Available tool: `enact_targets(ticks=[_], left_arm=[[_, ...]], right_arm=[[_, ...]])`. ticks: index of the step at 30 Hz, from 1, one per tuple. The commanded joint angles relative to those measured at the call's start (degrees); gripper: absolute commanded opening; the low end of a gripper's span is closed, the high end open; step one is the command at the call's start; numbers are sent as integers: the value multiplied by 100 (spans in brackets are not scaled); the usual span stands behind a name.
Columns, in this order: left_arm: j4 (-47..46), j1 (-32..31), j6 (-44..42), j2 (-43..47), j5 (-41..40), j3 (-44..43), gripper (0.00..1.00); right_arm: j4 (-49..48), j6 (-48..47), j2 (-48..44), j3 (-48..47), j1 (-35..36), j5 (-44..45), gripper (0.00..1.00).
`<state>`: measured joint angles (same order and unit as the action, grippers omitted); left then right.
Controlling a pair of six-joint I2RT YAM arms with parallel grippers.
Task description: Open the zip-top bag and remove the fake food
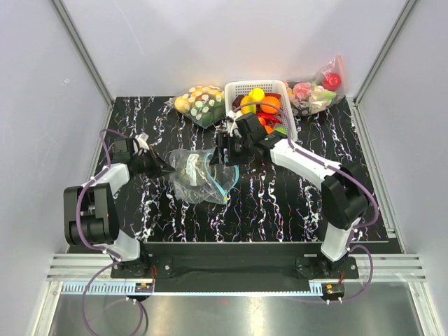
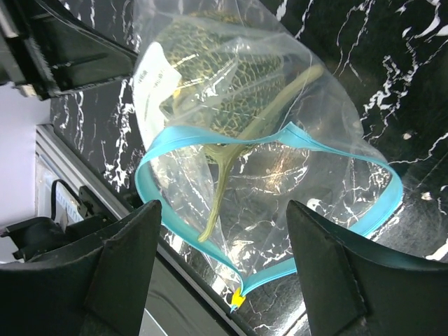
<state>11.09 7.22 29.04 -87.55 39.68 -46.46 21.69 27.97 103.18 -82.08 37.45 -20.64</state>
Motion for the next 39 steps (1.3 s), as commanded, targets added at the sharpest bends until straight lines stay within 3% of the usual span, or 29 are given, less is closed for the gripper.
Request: enact_targets(ticks=[1, 8, 13, 27, 39], left_arm=[[-63, 33, -47, 221, 66, 23, 0], [-90, 33, -38, 238, 66, 40, 0], [-81, 34, -39, 247, 66, 58, 0], [-204, 33, 76, 256, 93, 6, 0], [-292, 244, 260, 115, 119, -311, 0]], right_arm=[[-165, 7, 132, -141, 148, -27, 78], [-148, -81, 396, -203, 219, -36, 73], [-297, -54, 440, -176, 219, -177, 50], [-245, -98, 282, -80, 219, 7, 3], [221, -257, -96, 280, 219, 631, 0]])
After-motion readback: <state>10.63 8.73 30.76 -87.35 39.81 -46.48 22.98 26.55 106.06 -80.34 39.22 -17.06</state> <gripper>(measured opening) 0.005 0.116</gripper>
